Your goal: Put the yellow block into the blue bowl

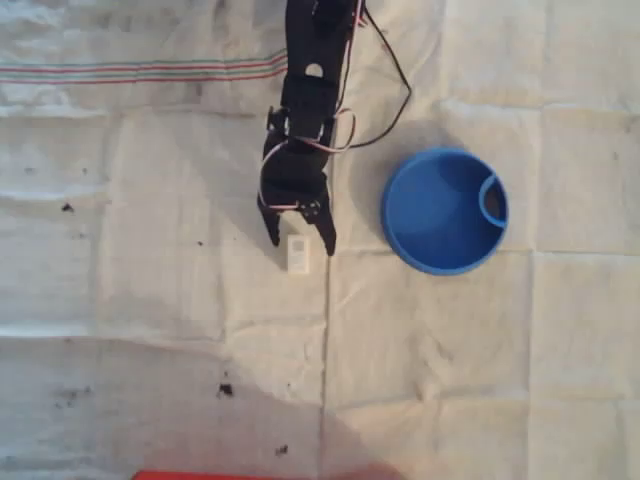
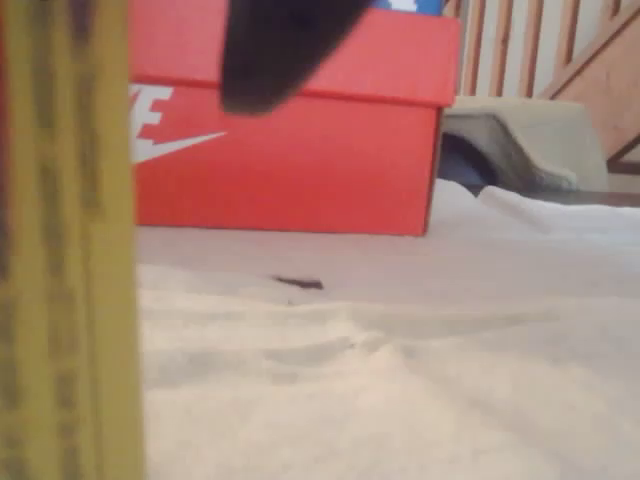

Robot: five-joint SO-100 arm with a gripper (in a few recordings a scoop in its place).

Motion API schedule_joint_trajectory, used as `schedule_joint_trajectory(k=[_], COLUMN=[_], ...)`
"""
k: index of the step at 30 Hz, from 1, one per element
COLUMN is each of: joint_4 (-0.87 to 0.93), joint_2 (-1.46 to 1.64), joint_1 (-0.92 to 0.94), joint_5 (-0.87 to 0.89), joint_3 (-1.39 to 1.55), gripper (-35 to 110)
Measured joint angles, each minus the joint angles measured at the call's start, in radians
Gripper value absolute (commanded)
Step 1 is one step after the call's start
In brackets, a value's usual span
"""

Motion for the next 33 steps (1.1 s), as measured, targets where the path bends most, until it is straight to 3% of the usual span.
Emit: schedule_joint_trajectory(k=[14,27,33], joint_4=[-0.08,-0.072,0.074], joint_2=[-0.058,-0.061,-0.061], joint_1=[-0.003,-0.006,-0.064], joint_5=[0.0,0.0,0.009], joint_3=[0.0,-0.104,-0.331], gripper=[0,0,0])
